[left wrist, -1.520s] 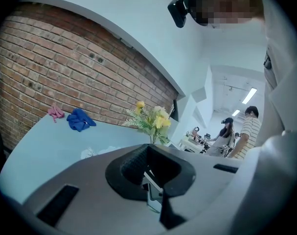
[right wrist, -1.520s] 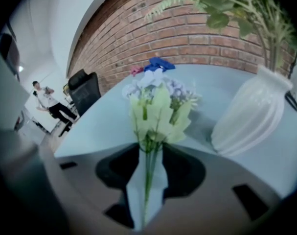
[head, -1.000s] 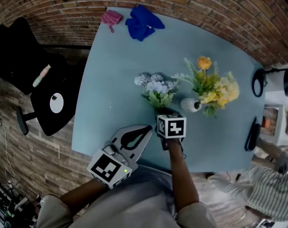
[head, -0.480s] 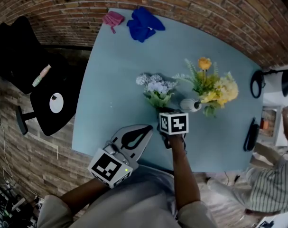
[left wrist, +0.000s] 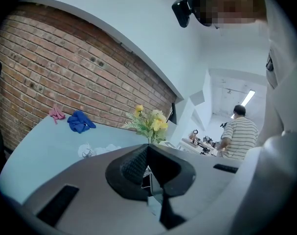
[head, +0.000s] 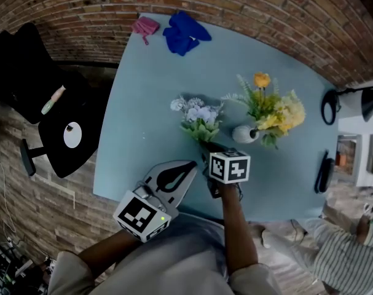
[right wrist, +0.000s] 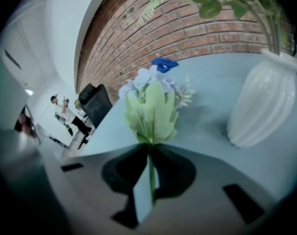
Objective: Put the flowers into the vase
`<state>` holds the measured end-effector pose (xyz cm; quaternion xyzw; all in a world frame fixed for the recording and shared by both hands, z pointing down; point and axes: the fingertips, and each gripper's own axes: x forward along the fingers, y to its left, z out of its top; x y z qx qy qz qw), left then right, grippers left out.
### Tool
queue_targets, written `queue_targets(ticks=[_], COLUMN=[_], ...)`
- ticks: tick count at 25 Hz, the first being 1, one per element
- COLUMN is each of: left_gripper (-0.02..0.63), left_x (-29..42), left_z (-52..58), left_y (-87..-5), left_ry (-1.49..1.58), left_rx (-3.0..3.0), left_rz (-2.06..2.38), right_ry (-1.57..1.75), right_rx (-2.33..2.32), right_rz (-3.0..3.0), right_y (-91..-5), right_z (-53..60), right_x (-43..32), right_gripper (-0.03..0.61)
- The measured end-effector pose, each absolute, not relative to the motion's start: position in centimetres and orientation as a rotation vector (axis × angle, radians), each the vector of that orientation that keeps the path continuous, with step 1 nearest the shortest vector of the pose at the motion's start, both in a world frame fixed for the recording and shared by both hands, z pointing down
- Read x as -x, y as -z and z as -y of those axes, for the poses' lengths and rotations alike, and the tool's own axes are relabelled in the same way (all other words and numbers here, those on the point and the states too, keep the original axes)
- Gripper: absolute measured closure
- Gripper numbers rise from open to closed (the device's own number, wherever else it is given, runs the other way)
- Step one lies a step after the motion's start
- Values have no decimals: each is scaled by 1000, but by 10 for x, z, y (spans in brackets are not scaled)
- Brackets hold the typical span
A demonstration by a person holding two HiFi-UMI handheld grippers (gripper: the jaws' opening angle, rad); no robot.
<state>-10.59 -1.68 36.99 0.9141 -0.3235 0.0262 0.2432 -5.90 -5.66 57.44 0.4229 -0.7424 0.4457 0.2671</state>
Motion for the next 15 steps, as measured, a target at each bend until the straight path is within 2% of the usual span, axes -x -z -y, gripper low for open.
queue_targets(ticks=[15], left_gripper=[598], left_x=[98], left_z=[4], left_y=[-360], left_ry=[-58], left_rx=[-2546], left_rz=[836], right_ry=[-1076], right_rx=[-1241], right_rz=[2326], right_y=[-477], right_z=[57], right_x=[64], right_gripper=[525])
